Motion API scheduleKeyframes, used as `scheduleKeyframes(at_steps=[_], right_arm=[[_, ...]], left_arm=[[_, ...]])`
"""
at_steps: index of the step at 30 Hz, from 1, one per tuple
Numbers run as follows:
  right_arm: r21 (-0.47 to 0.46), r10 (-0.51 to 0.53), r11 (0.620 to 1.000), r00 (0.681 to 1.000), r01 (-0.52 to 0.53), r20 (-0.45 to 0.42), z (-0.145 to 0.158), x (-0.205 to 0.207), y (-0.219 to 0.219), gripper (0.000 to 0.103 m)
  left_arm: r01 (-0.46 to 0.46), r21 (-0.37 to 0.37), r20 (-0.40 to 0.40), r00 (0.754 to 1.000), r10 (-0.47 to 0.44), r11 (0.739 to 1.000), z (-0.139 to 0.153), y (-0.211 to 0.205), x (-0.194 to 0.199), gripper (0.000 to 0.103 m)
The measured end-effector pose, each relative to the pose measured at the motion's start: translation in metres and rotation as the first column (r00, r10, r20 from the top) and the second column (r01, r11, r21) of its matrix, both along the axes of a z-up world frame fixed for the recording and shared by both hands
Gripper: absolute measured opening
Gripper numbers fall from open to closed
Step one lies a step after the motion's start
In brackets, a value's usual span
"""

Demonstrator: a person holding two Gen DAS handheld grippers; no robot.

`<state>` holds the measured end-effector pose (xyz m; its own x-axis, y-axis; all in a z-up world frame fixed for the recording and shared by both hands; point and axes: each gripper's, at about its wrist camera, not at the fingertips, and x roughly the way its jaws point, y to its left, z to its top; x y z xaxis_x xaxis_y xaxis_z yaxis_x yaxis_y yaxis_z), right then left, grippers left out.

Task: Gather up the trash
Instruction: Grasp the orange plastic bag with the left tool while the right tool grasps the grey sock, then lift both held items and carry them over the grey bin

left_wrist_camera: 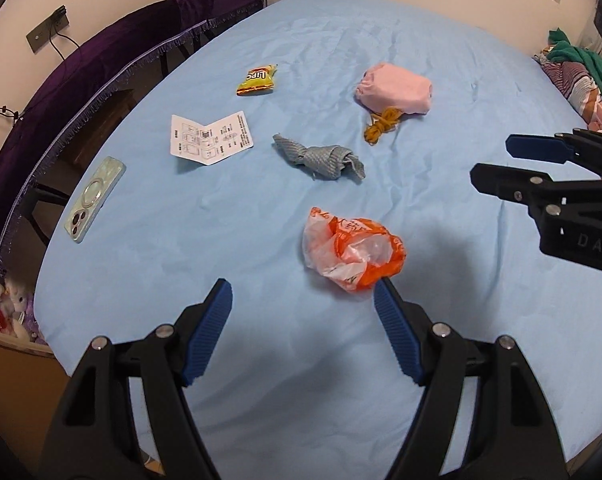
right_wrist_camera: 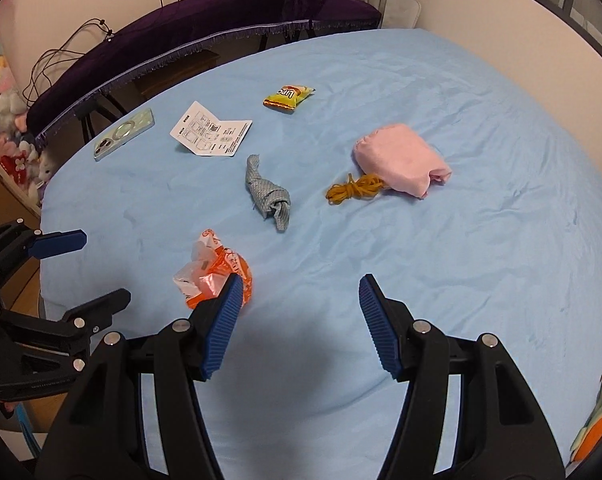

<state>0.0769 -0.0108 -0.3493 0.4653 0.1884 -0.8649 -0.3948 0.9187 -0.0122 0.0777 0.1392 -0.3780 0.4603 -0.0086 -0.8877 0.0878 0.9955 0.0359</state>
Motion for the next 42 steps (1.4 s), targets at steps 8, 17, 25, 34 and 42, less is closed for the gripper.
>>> scheduleKeyframes(at_steps=[8, 17, 25, 34, 42], right_arm=[[-0.004, 0.119, 0.993, 0.993, -0.119, -0.003, -0.028, 0.048, 0.005, 0.058], [0.02, 0.169, 0.986, 0.985, -0.168, -0.046, -0.073, 0.087, 0.035, 0.058], [0.012, 0.188, 0.982, 0.978, -0.188, -0.085, -0.109, 0.114, 0.054, 0.049], [0.054, 0.24, 0.97, 0.964, -0.235, -0.11, -0.108, 0.115, 0.068, 0.014], [0.082, 0.245, 0.968, 0.967, -0.239, -0.074, -0.084, 0.103, 0.064, 0.013]], left_arm=[[-0.003, -0.031, -0.03, 1.0, 0.002, 1.0, -0.028, -0.023, 0.022, 0.073], [0.025, -0.028, -0.051, 0.998, -0.026, 0.999, -0.072, -0.025, 0.054, 0.073], [0.056, -0.013, -0.008, 0.998, -0.056, 0.998, -0.088, -0.022, 0.074, 0.073], [-0.002, -0.097, -0.005, 1.0, 0.001, 0.995, -0.084, -0.002, 0.084, 0.042], [-0.027, -0.096, 0.008, 1.0, 0.028, 0.995, -0.067, 0.008, 0.075, 0.022]])
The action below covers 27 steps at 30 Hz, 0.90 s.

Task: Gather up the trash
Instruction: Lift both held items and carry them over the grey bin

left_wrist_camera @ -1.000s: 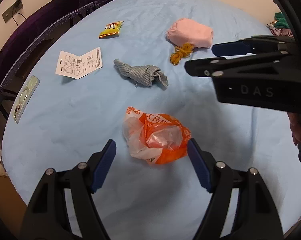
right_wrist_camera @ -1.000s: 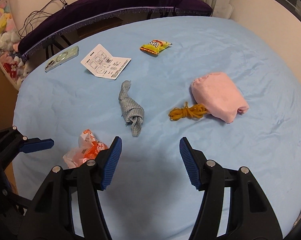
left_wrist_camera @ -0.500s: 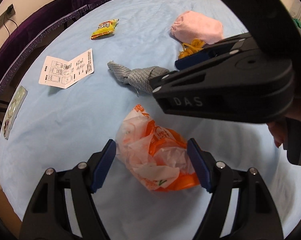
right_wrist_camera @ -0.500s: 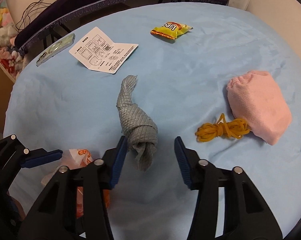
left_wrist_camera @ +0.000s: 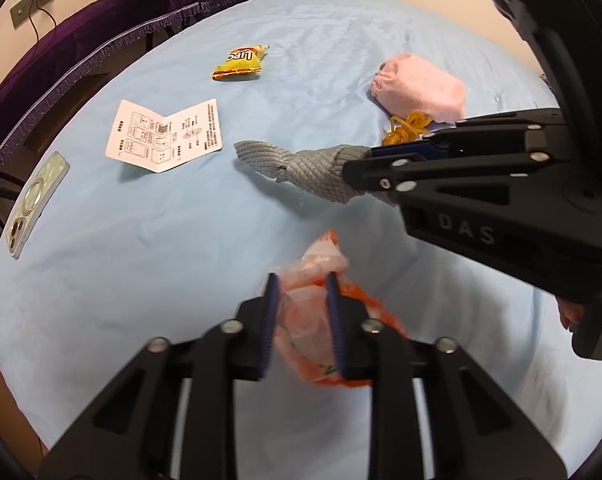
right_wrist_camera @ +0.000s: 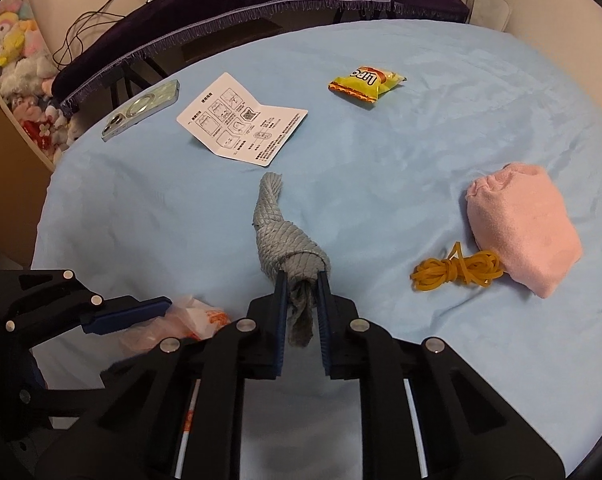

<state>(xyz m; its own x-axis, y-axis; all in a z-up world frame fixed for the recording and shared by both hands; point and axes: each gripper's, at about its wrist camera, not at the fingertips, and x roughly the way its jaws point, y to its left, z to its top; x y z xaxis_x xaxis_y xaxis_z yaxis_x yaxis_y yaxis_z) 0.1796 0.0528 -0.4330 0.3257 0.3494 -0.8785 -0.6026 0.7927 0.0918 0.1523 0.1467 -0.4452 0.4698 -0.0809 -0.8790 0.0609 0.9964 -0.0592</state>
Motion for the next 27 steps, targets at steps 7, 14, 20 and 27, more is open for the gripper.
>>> scheduleKeyframes(at_steps=[7, 14, 20, 27], right_arm=[[0.009, -0.003, 1.0, 1.0, 0.003, 0.023, 0.02, -0.021, -0.005, 0.013], [0.023, -0.006, 1.0, 1.0, 0.005, 0.031, 0.04, -0.045, -0.011, 0.013], [0.03, 0.024, 0.999, 0.999, -0.025, 0.034, 0.055, -0.07, -0.003, 0.013], [0.04, 0.085, 0.995, 0.995, -0.087, 0.042, 0.07, -0.099, 0.024, 0.013]], left_arm=[[-0.023, 0.017, 0.021, 1.0, 0.022, 1.0, 0.02, 0.006, -0.017, 0.018], [-0.045, 0.027, 0.043, 0.998, 0.044, 0.999, 0.041, 0.012, -0.04, 0.018], [-0.092, 0.037, 0.057, 0.994, 0.089, 0.995, 0.059, 0.026, -0.07, 0.018], [-0.182, 0.05, 0.062, 0.982, 0.179, 0.982, 0.072, 0.06, -0.112, 0.018]])
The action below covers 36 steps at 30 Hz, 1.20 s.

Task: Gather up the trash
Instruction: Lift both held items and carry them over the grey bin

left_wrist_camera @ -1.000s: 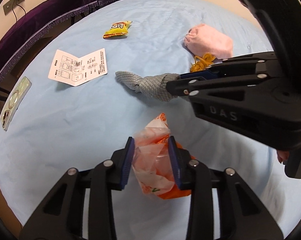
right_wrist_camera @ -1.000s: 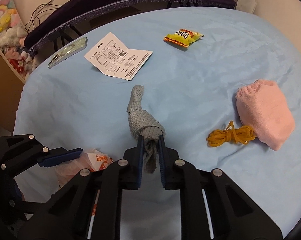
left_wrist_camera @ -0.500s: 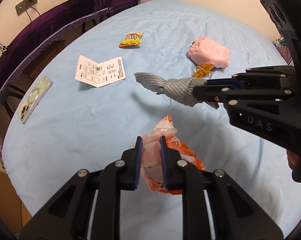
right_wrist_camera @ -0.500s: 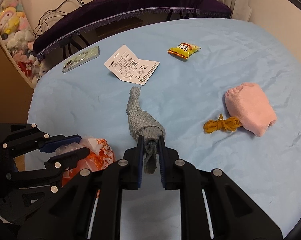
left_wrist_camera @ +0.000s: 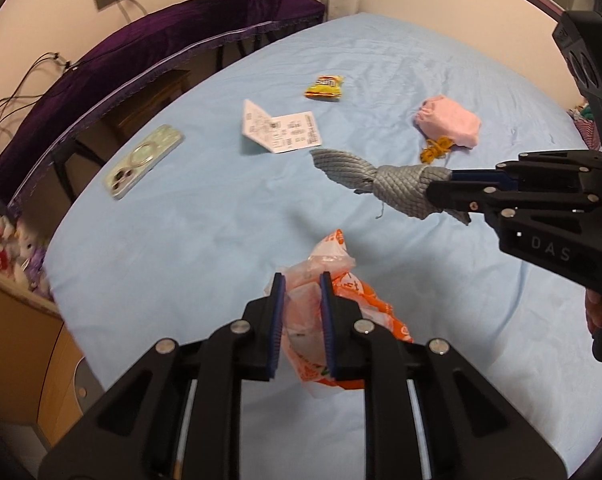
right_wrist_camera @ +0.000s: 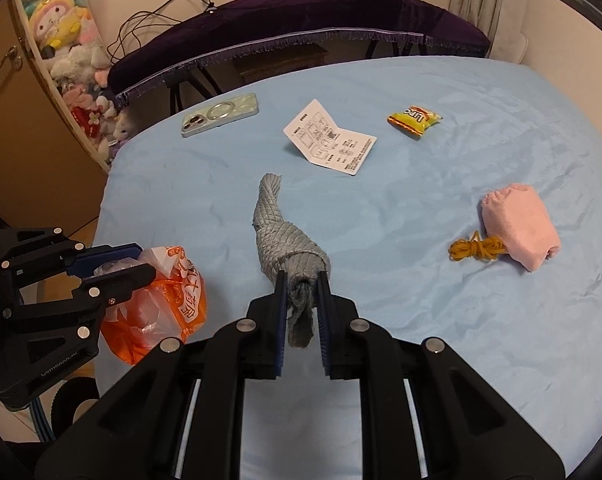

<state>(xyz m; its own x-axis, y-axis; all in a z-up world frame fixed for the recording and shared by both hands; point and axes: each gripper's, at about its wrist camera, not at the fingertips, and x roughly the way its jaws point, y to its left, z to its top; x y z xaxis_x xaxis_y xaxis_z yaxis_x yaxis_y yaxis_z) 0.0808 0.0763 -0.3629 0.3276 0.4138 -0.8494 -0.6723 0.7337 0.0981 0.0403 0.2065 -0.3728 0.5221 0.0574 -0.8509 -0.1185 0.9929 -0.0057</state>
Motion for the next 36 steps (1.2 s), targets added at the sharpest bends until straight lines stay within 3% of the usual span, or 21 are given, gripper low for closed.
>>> scheduleKeyframes(at_steps=[10, 20, 27, 31, 36], right_arm=[[0.003, 0.112, 0.994, 0.994, -0.112, -0.006, 0.009, -0.039, 0.079, 0.013], [0.019, 0.255, 0.967, 0.965, -0.255, -0.055, 0.006, -0.093, 0.206, 0.013], [0.04, 0.405, 0.914, 0.909, -0.404, -0.096, -0.006, -0.145, 0.31, 0.013], [0.035, 0.479, 0.878, 0.87, -0.478, -0.116, -0.023, -0.175, 0.366, 0.013], [0.003, 0.533, 0.843, 0.835, -0.538, -0.134, -0.048, -0.202, 0.429, 0.013]], left_arm=[[-0.164, -0.026, -0.009, 0.986, 0.164, 0.986, 0.004, 0.08, -0.066, 0.018], [-0.331, -0.016, -0.029, 0.943, 0.331, 0.943, 0.004, 0.191, -0.138, 0.018], [-0.478, 0.028, -0.047, 0.876, 0.479, 0.878, -0.001, 0.279, -0.201, 0.018], [-0.551, 0.04, -0.069, 0.831, 0.553, 0.833, -0.016, 0.321, -0.234, 0.018], [-0.604, 0.037, -0.092, 0.791, 0.605, 0.796, -0.042, 0.363, -0.264, 0.018]])
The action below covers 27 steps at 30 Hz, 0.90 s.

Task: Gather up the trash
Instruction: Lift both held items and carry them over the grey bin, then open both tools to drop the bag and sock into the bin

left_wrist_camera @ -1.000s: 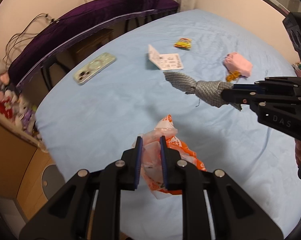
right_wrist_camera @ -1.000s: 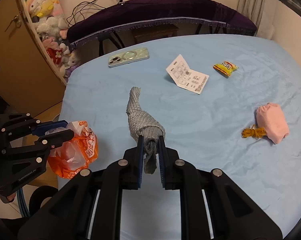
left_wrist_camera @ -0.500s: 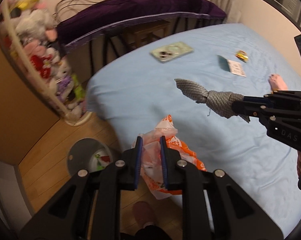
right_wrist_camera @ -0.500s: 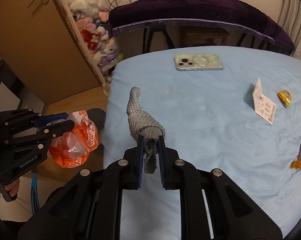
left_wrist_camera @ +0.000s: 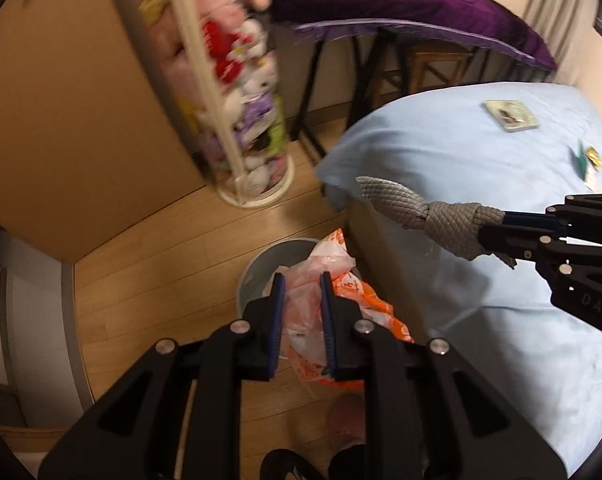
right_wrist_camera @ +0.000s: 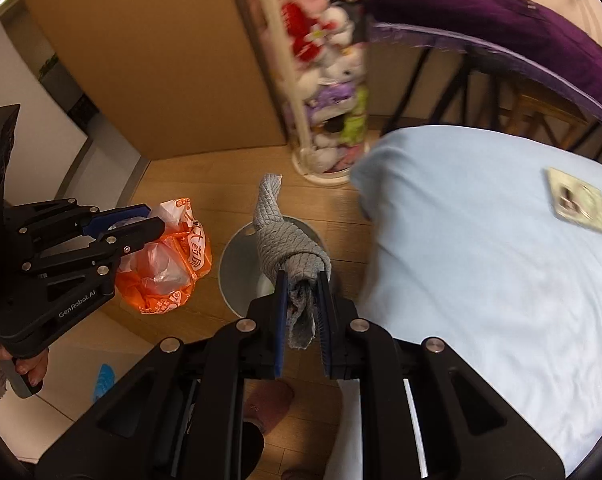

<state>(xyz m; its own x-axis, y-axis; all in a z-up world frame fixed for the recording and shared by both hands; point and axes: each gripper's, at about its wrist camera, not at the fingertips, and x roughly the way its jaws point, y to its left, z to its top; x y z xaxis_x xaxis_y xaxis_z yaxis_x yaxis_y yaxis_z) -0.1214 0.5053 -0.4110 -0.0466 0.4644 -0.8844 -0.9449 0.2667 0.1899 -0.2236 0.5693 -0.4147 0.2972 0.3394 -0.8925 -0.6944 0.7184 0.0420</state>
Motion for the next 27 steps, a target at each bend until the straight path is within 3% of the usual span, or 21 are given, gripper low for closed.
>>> scheduleKeyframes(at_steps=[12, 14, 16, 17, 18, 20, 27], right_arm=[[-0.117, 0.046, 0.992, 0.999, -0.046, -0.005, -0.092, -0.035, 0.093, 0.013], [-0.129, 0.035, 0.991, 0.999, -0.036, -0.01, -0.103, -0.037, 0.1, 0.02], [-0.135, 0.035, 0.99, 0.999, -0.037, -0.014, -0.109, -0.039, 0.106, 0.03], [-0.139, 0.041, 0.989, 0.999, -0.04, -0.002, -0.111, -0.04, 0.108, 0.034], [-0.142, 0.048, 0.989, 0.999, -0.047, 0.007, -0.113, -0.04, 0.11, 0.035], [-0.147, 0.057, 0.988, 0.998, -0.054, 0.02, -0.114, -0.04, 0.112, 0.037], [-0.174, 0.031, 0.984, 0.999, -0.027, 0.023, -0.108, -0.026, 0.1, 0.037]], left_arm=[[-0.066, -0.085, -0.002, 0.998, 0.066, 0.994, -0.101, 0.071, -0.017, 0.022], [-0.062, -0.103, 0.001, 0.998, 0.062, 0.993, -0.112, 0.077, -0.019, 0.022], [-0.054, -0.128, -0.002, 0.999, 0.054, 0.99, -0.12, 0.082, -0.018, 0.034], [-0.053, -0.131, -0.003, 0.999, 0.053, 0.99, -0.123, 0.083, -0.019, 0.048], [-0.055, -0.124, -0.004, 0.998, 0.055, 0.991, -0.125, 0.084, -0.02, 0.061], [-0.056, -0.1, -0.008, 0.998, 0.056, 0.993, -0.127, 0.083, -0.02, 0.072], [-0.032, -0.106, -0.036, 0.999, 0.029, 0.994, -0.122, 0.076, -0.011, 0.073]])
